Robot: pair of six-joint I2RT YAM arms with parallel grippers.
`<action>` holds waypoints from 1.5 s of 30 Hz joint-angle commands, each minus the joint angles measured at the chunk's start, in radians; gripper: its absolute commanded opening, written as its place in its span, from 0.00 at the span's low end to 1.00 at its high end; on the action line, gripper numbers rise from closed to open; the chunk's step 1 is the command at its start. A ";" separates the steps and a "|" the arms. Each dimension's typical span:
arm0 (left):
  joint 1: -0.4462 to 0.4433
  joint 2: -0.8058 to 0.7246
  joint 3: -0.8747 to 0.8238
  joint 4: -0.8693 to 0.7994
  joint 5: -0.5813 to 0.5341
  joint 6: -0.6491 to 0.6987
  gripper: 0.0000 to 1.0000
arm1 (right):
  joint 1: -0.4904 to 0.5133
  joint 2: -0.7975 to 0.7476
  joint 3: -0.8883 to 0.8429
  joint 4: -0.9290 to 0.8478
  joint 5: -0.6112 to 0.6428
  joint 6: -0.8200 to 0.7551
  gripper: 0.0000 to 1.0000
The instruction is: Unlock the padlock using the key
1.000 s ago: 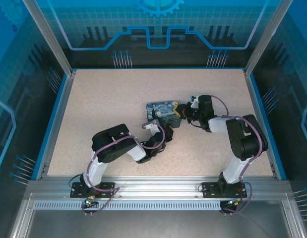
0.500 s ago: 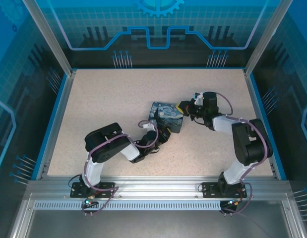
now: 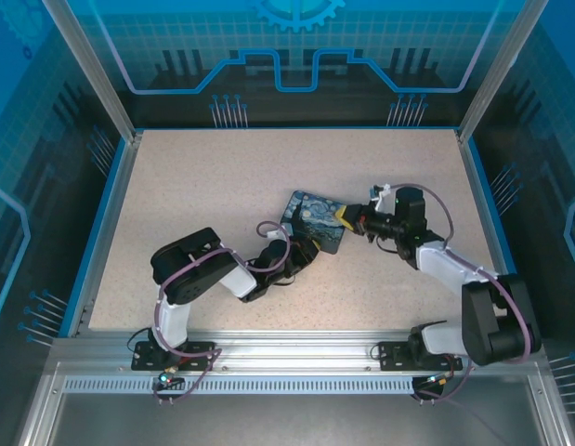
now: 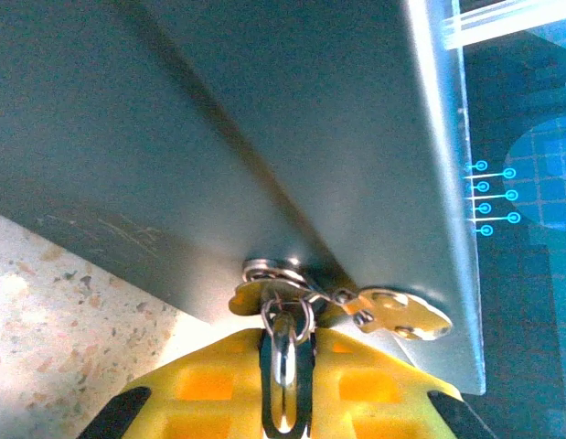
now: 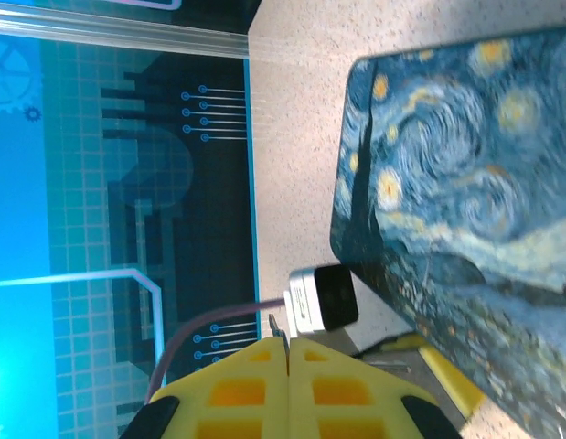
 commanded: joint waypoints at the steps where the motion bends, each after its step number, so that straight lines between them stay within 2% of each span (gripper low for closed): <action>1: 0.019 -0.042 0.001 -0.039 0.097 -0.033 0.00 | 0.006 -0.075 -0.057 -0.084 -0.036 -0.040 0.00; 9: 0.039 -0.114 0.044 -0.185 0.162 -0.057 0.00 | 0.042 -0.199 -0.154 -0.128 -0.020 -0.017 0.00; 14: 0.041 -0.188 0.035 -0.267 0.104 -0.045 0.00 | 0.069 -0.210 -0.173 -0.121 -0.004 -0.005 0.00; 20: 0.045 -0.245 0.011 -0.274 0.062 -0.047 0.00 | 0.118 -0.193 -0.165 -0.107 0.031 -0.002 0.00; 30: 0.059 -0.243 -0.021 -0.123 0.128 -0.058 0.00 | 0.137 -0.146 -0.183 -0.027 0.066 0.017 0.00; 35: 0.061 -0.233 -0.057 -0.018 0.077 -0.111 0.00 | 0.138 -0.161 -0.197 -0.009 0.109 0.055 0.00; 39: 0.060 -0.223 -0.070 0.074 0.032 -0.144 0.00 | 0.139 -0.180 -0.230 0.039 0.163 0.145 0.00; 45: 0.046 -0.242 -0.051 0.105 -0.031 -0.155 0.00 | 0.157 -0.242 -0.228 0.027 0.227 0.221 0.00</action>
